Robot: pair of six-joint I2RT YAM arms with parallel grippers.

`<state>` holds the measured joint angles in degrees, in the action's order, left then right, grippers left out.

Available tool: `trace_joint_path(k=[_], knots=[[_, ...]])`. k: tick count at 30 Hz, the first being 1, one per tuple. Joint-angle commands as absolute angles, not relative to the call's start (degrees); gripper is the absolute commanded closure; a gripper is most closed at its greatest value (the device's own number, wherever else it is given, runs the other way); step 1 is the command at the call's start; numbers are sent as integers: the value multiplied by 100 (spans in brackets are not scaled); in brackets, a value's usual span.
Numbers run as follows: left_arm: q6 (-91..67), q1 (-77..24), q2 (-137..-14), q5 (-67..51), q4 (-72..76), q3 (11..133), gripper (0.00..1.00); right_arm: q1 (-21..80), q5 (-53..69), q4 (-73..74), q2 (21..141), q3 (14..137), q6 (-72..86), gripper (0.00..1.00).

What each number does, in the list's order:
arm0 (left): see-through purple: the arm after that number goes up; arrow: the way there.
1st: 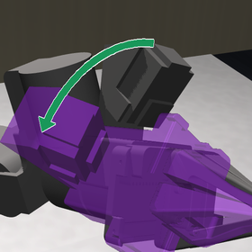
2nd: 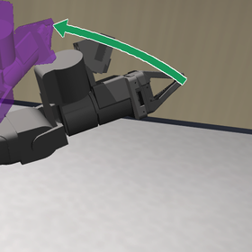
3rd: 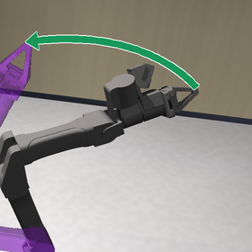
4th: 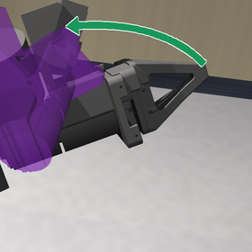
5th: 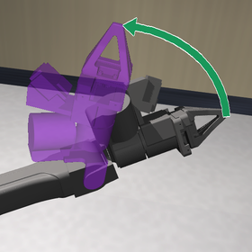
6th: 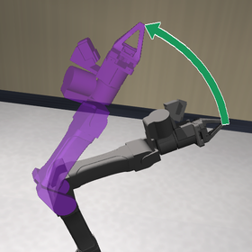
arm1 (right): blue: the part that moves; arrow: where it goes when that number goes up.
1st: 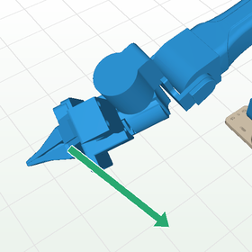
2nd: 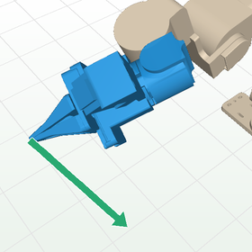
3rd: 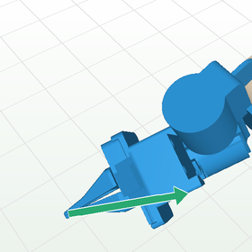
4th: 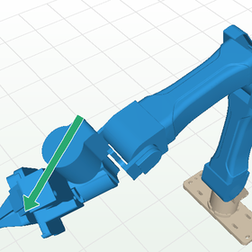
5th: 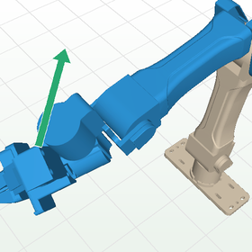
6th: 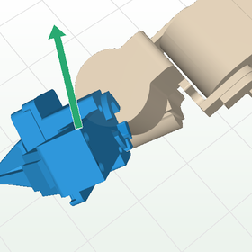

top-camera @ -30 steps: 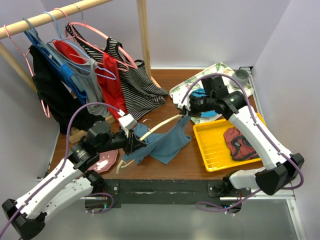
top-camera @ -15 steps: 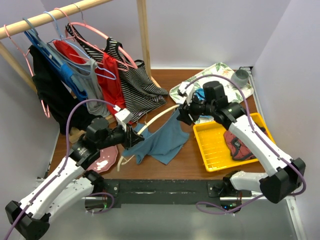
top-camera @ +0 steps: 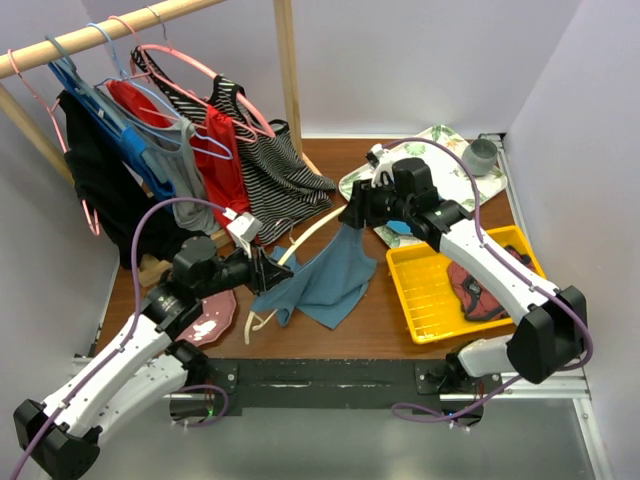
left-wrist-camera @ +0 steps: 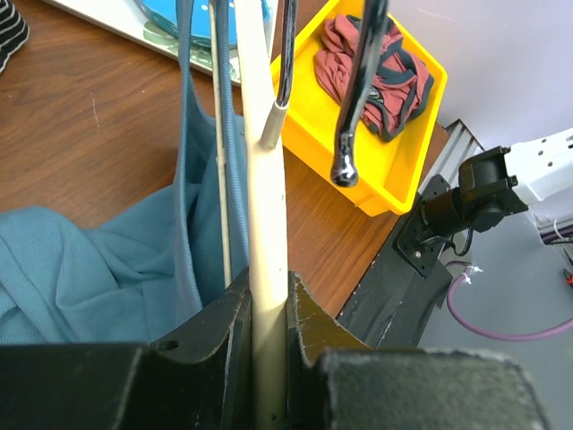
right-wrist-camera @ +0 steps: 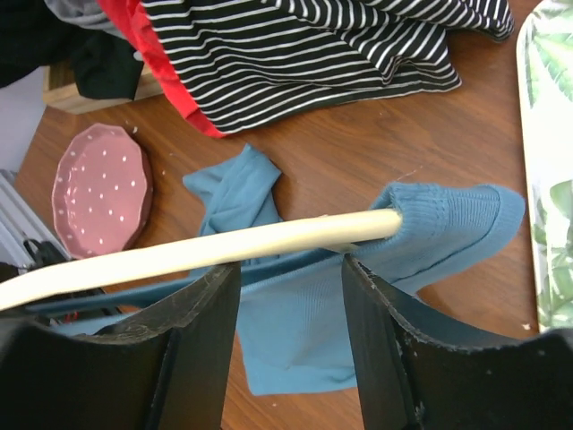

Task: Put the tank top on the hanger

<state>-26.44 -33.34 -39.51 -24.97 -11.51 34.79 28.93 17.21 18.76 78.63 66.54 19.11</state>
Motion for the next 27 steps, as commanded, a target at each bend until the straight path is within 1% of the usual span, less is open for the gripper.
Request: trace_joint_path(k=[1, 8, 12, 15, 20, 23, 24, 26, 27], knots=[[-2690, -3296, -3753, -2540, -615, 3542, 100, 2892, 1503, 1459, 7708, 6627, 2215, 49], [-2645, -3305, -3771, -2522, -659, 3595, 100, 2892, 915, 1512, 7602, 6521, 2127, 51], [-2637, -3296, -3753, -2540, -685, 3647, 100, 2883, 975, 1485, 7725, 6521, 2171, 54], [-2619, -3296, -3727, -2540, -729, 3647, 100, 2883, 967, 1459, 7787, 6513, 2162, 61], [-2628, -3296, -3700, -2593, -747, 3665, 100, 2883, 967, 1450, 7796, 6495, 2162, 67], [-2593, -3287, -3718, -2593, -782, 3726, 100, 2883, 888, 1433, 7813, 6478, 2127, 74], [-2593, -3287, -3709, -2593, -791, 3735, 100, 2883, 853, 1433, 7831, 6469, 2118, 78], [-2575, -3296, -3700, -2593, -826, 3770, 100, 2874, 818, 1415, 7831, 6443, 2118, 80], [-2566, -3296, -3700, -2601, -826, 3771, 100, 2874, 774, 1406, 7831, 6434, 2101, 84]])
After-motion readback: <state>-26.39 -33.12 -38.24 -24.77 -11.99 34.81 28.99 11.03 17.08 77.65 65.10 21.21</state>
